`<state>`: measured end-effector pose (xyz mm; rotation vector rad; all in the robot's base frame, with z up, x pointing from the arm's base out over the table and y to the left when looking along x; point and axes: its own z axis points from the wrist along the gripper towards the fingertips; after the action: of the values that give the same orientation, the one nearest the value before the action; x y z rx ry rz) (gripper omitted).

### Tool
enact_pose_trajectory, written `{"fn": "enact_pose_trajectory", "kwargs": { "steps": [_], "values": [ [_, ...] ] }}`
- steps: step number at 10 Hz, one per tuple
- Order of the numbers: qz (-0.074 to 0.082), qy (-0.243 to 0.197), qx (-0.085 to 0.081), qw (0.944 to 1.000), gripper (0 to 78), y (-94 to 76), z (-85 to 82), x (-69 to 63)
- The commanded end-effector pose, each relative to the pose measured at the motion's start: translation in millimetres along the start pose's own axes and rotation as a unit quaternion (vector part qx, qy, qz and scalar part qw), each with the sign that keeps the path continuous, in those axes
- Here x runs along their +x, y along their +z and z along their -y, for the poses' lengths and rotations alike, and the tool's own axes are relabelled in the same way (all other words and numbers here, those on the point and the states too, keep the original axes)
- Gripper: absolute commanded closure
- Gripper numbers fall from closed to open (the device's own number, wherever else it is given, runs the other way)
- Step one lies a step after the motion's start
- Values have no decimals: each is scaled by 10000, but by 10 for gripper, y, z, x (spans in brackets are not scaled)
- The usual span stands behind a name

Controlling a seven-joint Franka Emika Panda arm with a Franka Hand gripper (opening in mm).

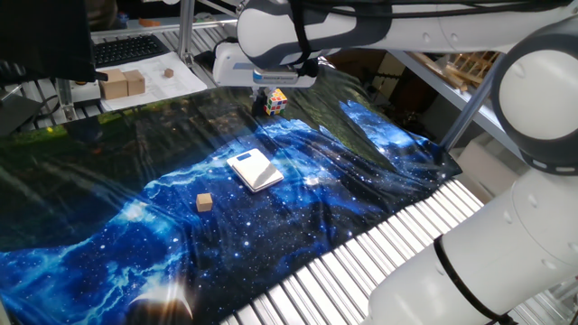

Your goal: Place the block on the scale

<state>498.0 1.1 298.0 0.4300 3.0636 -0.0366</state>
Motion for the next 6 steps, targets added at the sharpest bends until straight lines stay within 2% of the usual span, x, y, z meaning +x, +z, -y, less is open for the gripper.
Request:
{"fn": "enact_pose_trajectory", "kwargs": {
  "steps": [1, 6],
  "values": [
    [-79, 180, -288, 9994, 776, -19, -2, -12],
    [-79, 80, -298, 9995, 776, -16, -12, -24]
  ]
}}
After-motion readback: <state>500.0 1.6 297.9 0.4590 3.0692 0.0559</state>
